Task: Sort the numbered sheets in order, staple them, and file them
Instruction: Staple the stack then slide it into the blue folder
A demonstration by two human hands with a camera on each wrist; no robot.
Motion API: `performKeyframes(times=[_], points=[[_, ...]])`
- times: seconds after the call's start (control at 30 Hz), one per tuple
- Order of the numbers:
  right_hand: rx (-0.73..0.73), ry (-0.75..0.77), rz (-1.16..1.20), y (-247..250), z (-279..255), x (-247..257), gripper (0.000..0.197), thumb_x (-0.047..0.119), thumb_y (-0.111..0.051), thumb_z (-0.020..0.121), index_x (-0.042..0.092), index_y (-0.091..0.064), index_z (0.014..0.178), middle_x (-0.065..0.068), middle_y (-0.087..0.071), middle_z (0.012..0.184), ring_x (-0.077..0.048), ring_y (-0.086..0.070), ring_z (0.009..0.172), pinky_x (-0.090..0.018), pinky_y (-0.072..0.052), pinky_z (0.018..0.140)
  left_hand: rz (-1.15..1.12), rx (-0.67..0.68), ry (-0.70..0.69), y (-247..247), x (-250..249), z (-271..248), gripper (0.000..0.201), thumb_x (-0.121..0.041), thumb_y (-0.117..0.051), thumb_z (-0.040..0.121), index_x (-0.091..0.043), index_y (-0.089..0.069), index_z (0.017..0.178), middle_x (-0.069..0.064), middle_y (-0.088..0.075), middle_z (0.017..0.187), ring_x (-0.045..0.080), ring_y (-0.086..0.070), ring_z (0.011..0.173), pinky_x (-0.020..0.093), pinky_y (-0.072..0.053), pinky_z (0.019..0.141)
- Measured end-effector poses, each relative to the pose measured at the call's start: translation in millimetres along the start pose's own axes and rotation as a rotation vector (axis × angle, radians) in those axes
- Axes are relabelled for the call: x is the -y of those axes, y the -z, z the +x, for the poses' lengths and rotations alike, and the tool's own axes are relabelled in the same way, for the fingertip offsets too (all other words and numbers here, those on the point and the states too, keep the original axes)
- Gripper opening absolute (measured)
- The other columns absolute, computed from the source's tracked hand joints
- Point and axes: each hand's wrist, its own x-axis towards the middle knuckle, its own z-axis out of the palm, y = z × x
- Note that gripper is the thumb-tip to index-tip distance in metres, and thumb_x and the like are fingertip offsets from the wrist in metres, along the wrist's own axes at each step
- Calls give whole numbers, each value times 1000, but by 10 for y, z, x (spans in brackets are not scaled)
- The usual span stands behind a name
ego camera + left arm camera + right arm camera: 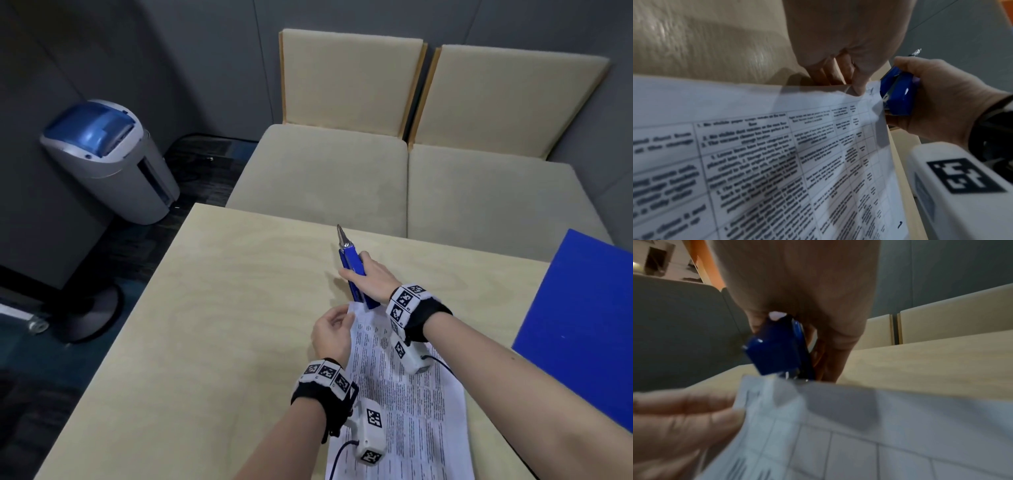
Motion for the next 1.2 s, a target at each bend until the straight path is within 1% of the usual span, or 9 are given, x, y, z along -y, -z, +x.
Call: performKeyframes(times=[0.1,0.2,0.3,0.43,0.53,0.63,0.73,0.93,1.2], points=[[48,-2,-61,35,-5,40,46,54,-51,87,11,-42,103,-9,-60,94,-29,-58,85,-37,-42,75,-1,-26,16,1,-7,4,12,-15,-64,87,-17,-70,98,-7,-68,82,0,-61,73,13,-45,71],[77,14,-163,2,-15,37,42,55,-51,86,16,-37,95,-5,-56,87,-26,-55,77,-34,-39,67,5,-35,25,-13,-31,12,17,-15,-65,87,-10,-70,103,-1,-70,87,4,-63,76,12,-48,72],[105,-2,-177,-84,-23,15,41,55,-51,85,18,-36,94,-4,-56,86,-24,-54,72,-33,-39,64,12,-41,38,-21,-58,11,19,-17,-65,87,-11,-70,104,3,-73,91,13,-67,82,26,-53,84],[-5,-123,10,-137,15,35,46,56,-47,87,14,-41,104,-7,-59,94,-28,-57,86,-34,-40,71,48,-82,88,26,-41,-1,4,-23,-66,84,-24,-63,86,-9,-69,71,1,-60,62,12,-43,62],[-47,-185,73,-190,55,55,57,63,-44,86,12,-43,113,-10,-61,102,-31,-59,97,-35,-42,79,17,-67,104,55,-20,5,7,-22,-67,84,-24,-61,82,-8,-68,68,-5,-57,53,20,-41,62],[-83,-189,77,-296,71,70,58,64,-42,86,11,-46,110,-9,-61,98,-30,-59,92,-34,-42,75,-18,-71,105,48,-42,20,4,-17,-68,84,-17,-65,84,-7,-65,69,0,-58,60,12,-42,59],[-122,-191,106,-377,78,83,55,63,-42,86,12,-49,104,-7,-60,93,-30,-58,87,-34,-43,74,-45,-89,138,41,-42,44,6,-14,-70,82,-13,-67,87,-5,-64,69,5,-57,63,21,-44,64],[-173,-184,118,-414,102,78,52,61,-41,87,12,-52,102,-7,-59,93,-30,-55,89,-33,-38,72,-70,-67,180,82,-40,61,11,-15,-73,78,-12,-68,88,0,-69,71,10,-61,64,23,-47,68],[-195,-150,95,-442,103,69,49,60,-41,88,13,-52,98,-8,-62,95,-30,-54,83,-34,-41,73,-61,-51,208,103,-14,80,8,-21,-76,75,-20,-70,80,-4,-72,73,14,-65,69,35,-52,80]])
